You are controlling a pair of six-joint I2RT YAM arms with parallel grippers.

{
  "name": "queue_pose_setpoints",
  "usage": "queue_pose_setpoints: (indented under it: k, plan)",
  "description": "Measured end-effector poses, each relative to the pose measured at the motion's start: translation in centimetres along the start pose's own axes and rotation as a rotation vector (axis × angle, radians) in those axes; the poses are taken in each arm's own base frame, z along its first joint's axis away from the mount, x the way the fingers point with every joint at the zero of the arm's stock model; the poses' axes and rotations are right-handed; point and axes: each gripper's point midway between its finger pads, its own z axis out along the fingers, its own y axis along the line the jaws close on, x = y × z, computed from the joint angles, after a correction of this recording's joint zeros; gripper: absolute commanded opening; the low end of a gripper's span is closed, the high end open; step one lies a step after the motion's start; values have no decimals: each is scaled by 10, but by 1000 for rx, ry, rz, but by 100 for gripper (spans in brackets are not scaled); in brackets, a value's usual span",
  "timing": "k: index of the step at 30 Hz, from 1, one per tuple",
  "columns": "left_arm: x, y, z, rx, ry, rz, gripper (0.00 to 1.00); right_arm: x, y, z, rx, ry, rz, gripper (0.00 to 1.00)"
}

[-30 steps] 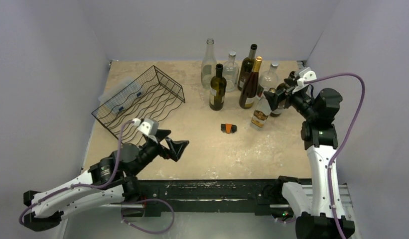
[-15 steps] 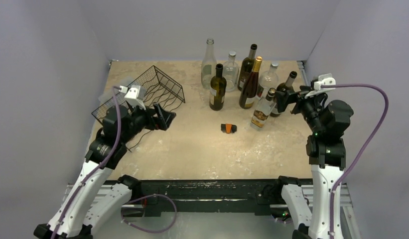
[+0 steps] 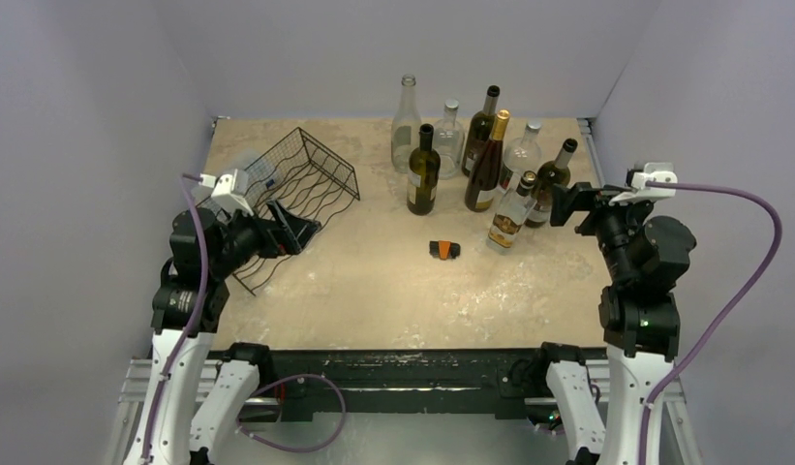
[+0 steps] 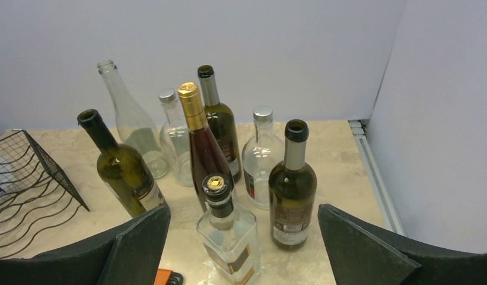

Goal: Take the wine bottle off the wine rack
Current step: Reset both arms

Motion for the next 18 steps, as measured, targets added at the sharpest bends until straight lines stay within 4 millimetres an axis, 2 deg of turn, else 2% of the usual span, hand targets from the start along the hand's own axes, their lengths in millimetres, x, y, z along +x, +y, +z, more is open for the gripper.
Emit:
queue_pose_setpoints:
  k: [8,18]
  plan:
    - [9,-7,-18,1,16,-16,100,-2,-1,-20,29,-20,19,99]
    - [16,-12,-28,6,37,-41,100,4,-4,-25,51,-25,24,99]
